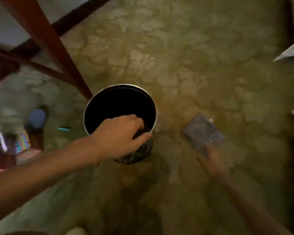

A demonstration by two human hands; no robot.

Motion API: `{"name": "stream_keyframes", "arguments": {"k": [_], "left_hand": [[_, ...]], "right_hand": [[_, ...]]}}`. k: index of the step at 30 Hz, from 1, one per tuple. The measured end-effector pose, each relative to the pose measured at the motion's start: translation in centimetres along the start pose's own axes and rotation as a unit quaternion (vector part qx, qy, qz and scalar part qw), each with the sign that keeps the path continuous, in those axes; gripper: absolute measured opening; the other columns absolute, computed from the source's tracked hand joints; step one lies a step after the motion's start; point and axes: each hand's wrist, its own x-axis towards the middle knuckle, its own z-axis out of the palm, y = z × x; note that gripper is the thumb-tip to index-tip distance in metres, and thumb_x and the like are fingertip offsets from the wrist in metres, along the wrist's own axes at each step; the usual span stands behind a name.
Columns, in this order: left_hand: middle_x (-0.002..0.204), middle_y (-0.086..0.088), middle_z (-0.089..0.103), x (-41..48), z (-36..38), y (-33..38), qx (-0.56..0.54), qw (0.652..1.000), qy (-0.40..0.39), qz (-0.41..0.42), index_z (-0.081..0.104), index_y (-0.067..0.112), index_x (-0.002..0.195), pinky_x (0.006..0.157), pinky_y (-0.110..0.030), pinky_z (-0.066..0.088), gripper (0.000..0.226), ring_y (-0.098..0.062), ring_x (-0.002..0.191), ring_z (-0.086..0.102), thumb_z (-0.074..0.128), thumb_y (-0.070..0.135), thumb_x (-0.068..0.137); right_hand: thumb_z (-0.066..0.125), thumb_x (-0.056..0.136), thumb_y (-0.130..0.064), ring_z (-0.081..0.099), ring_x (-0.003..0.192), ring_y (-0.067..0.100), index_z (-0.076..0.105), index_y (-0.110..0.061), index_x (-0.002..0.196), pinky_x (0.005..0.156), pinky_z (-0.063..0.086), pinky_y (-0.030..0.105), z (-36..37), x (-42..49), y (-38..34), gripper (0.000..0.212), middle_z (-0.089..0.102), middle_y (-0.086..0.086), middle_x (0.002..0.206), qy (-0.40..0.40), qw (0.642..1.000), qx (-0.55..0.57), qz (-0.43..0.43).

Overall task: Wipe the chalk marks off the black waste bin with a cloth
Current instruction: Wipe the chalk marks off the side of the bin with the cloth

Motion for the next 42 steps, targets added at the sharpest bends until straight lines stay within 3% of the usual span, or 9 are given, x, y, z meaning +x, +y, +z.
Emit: {"name": "stream_keyframes", "arguments": {"k": [5, 12, 16, 22, 27, 30, 35, 38, 42], "left_hand": [[0.094, 0.01, 0.064, 0.6, 5.1, 0.1, -0.044, 0.998, 0.04, 0.009, 0.058, 0.028, 0.099, 0.07, -0.039, 0.053, 0.042, -0.014, 0.086, 0.063, 0.029, 0.058, 0.093], [0.082, 0.003, 0.063, 3.0, 5.2, 1.6, -0.002, 0.998, 0.054, -0.031, 0.058, 0.018, 0.09, 0.062, -0.041, 0.055, 0.034, -0.021, 0.074, 0.063, 0.038, 0.044, 0.099], [0.067, 0.01, 0.049, 3.6, 7.5, 1.2, -0.002, 0.994, 0.109, -0.007, 0.045, 0.022, 0.085, 0.049, -0.033, 0.047, 0.026, -0.015, 0.056, 0.056, 0.033, 0.039, 0.102], [0.068, -0.005, 0.06, 4.9, 6.6, 1.9, -0.093, 0.981, 0.153, -0.071, 0.046, 0.014, 0.076, 0.059, -0.041, 0.048, 0.03, -0.027, 0.064, 0.061, 0.041, 0.033, 0.099], [0.05, 0.005, 0.05, 6.5, 1.0, -0.7, -0.299, 0.899, 0.261, -0.185, 0.057, 0.01, 0.063, 0.051, -0.029, 0.036, 0.038, -0.013, 0.05, 0.051, 0.048, 0.032, 0.092], [0.058, -0.003, 0.045, 6.4, 1.7, -1.9, -0.398, 0.814, 0.34, -0.253, 0.043, 0.016, 0.06, 0.042, -0.022, 0.04, 0.036, 0.005, 0.035, 0.045, 0.039, 0.019, 0.097], [0.066, 0.005, 0.035, 7.7, 10.4, -2.7, -0.305, 0.84, 0.324, -0.31, 0.042, 0.015, 0.07, 0.048, -0.014, 0.031, 0.033, -0.021, 0.076, 0.041, 0.035, -0.006, 0.094], [0.066, 0.0, 0.044, 7.2, 14.0, -3.9, -0.277, 0.844, 0.334, -0.316, 0.053, 0.0, 0.072, 0.05, -0.022, 0.027, 0.028, -0.02, 0.069, 0.043, 0.036, -0.014, 0.09], [0.06, -0.001, 0.048, 5.8, 15.2, -5.5, -0.356, 0.822, 0.352, -0.273, 0.055, -0.002, 0.068, 0.04, -0.005, 0.035, 0.035, 0.007, 0.049, 0.052, 0.034, -0.017, 0.09]], "right_hand": [[0.064, 0.084, -0.047, 0.036, 0.131, 0.042, 0.038, -0.007, 0.143, 0.104, 0.031, 0.052, 5.0, 8.6, 2.4, 0.076, 0.037, 0.026, 0.145, 0.096, 0.985, -0.14, -0.043], [0.046, 0.093, -0.016, 0.05, 0.111, 0.039, 0.053, -0.001, 0.122, 0.091, 0.042, 0.047, 3.2, 9.0, 0.5, 0.033, 0.053, 0.024, 0.117, 0.112, 0.948, -0.293, -0.059], [0.05, 0.091, -0.013, 0.05, 0.117, 0.035, 0.052, 0.002, 0.12, 0.092, 0.04, 0.044, 3.9, 11.0, 0.0, 0.032, 0.049, 0.024, 0.133, 0.11, 0.948, -0.281, -0.101], [0.049, 0.093, -0.017, 0.06, 0.087, 0.047, 0.058, 0.005, 0.1, 0.071, 0.046, 0.045, -0.8, 10.2, 0.2, 0.025, 0.062, 0.033, 0.093, 0.202, 0.97, 0.13, 0.043], [0.04, 0.097, -0.026, 0.063, 0.059, 0.015, 0.061, -0.011, 0.085, 0.054, 0.046, 0.021, -5.3, 7.5, 0.8, 0.028, 0.069, 0.003, 0.069, 0.143, 0.763, 0.617, 0.128], [0.036, 0.1, -0.029, 0.061, 0.047, 0.004, 0.057, -0.017, 0.074, 0.047, 0.049, 0.015, -6.8, 5.4, 1.5, 0.035, 0.064, -0.007, 0.052, 0.087, 0.679, 0.718, 0.125], [0.048, 0.096, -0.018, 0.064, 0.053, 0.019, 0.065, -0.006, 0.08, 0.049, 0.051, 0.023, -7.0, 2.6, 4.9, 0.026, 0.067, 0.012, 0.067, 0.017, 0.796, 0.586, 0.152], [0.062, 0.089, -0.014, 0.062, 0.072, 0.027, 0.063, -0.001, 0.092, 0.066, 0.05, 0.035, -5.0, 2.1, 6.1, 0.013, 0.065, 0.019, 0.082, 0.051, 0.899, 0.409, 0.147], [0.065, 0.088, -0.015, 0.064, 0.075, 0.006, 0.06, -0.019, 0.093, 0.066, 0.05, 0.019, -0.5, 1.3, 4.7, 0.008, 0.067, 0.004, 0.086, 0.098, 0.96, 0.257, 0.047]]}}
